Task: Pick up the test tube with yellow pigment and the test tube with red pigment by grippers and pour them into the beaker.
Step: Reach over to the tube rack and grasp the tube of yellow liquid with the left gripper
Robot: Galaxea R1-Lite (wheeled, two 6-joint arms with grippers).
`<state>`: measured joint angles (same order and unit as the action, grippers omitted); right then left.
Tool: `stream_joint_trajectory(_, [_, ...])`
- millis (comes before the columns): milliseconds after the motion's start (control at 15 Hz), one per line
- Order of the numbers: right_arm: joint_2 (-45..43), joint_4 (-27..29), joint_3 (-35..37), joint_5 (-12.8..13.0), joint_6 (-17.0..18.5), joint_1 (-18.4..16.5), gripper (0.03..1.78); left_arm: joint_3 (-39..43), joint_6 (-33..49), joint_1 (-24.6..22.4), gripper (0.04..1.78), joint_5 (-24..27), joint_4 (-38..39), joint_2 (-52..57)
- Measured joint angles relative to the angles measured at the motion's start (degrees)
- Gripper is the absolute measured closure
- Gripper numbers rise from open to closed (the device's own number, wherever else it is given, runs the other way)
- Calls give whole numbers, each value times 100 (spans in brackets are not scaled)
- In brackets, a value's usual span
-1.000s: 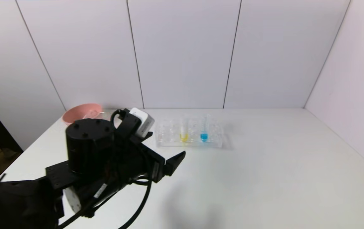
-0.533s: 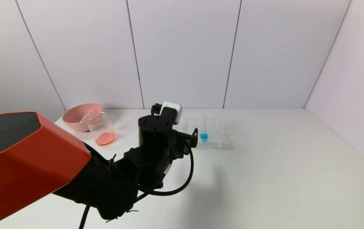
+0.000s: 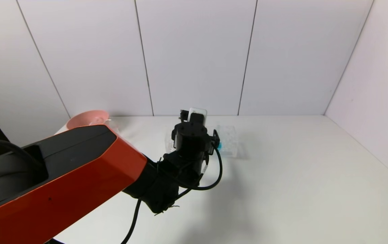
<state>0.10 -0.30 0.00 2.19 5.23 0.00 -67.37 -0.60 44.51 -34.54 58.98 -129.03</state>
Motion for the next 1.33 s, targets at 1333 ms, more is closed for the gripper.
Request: stream_joint_trajectory(1333, [0, -2, 0, -2, 2, 0, 10, -523, 73, -267, 67, -96, 216, -416])
